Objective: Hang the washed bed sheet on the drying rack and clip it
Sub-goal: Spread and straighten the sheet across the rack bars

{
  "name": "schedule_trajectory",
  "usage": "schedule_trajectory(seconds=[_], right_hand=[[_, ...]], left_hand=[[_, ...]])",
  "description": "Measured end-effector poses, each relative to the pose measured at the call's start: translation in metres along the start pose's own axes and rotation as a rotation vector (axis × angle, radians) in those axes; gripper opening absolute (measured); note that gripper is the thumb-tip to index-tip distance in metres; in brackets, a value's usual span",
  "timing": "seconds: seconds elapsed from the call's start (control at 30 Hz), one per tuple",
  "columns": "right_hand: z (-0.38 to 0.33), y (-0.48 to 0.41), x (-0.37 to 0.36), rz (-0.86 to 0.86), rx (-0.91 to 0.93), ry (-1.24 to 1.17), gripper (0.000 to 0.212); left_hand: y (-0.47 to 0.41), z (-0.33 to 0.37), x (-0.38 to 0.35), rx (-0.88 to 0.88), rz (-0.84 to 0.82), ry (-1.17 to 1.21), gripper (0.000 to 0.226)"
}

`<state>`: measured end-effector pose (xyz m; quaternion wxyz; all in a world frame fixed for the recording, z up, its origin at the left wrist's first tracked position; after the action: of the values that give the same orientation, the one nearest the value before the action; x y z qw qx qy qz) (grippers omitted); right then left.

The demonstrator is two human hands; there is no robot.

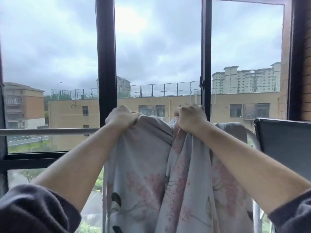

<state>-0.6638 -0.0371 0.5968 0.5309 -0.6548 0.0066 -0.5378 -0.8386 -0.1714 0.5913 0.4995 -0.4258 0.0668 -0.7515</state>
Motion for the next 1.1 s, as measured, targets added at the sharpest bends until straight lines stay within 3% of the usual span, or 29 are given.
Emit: schedule_trajectory(seconds=[0.1,0.27,0.37,0.57,0.67,0.77,0.9,1.1], right_hand=[[-0.016,0.001,0.004,0.007,0.082,-0.112,0.024],[0.008,-0.004,-0.020,-0.231,0.000,-0.035,0.046],[0.013,-0.004,-0.026,-0.278,-0.025,-0.091,0.045],[0.028,0.003,-0.036,-0.506,-0.035,-0.108,0.044],[0.027,0.005,-0.031,-0.528,-0.043,-0.201,0.031],[0.027,-0.002,-0.024,-0.450,-0.070,-0.199,0.020],[0.037,-0.011,-0.008,-0.207,-0.133,-0.104,0.017],[0.105,-0.008,0.025,0.025,-0.361,0.068,0.012]], left_hand=[[0.002,0.010,0.005,-0.103,0.095,0.034,0.022],[-0.012,0.014,0.072,-0.087,0.446,0.543,0.030],[-0.011,0.003,0.087,-0.050,0.562,0.547,0.024],[-0.015,-0.039,0.041,-0.063,0.326,-0.003,0.025],[-0.019,-0.049,0.025,-0.012,0.208,-0.083,0.030],[-0.022,-0.051,0.016,0.060,0.100,-0.108,0.034],[-0.020,-0.046,0.011,0.079,0.081,-0.159,0.036],[-0.026,-0.047,0.003,0.123,0.044,-0.162,0.031]])
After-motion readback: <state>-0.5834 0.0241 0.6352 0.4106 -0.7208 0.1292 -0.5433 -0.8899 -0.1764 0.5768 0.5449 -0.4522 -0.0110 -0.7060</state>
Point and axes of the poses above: each hand's wrist, its own y-axis away from the middle knuckle, its own x-axis out of the back of the hand, z = x × y, the point moved 8 cm from there along -y, towards the middle knuckle, and after that the axes turned 10 degrees about y, right-handed, at the moved point
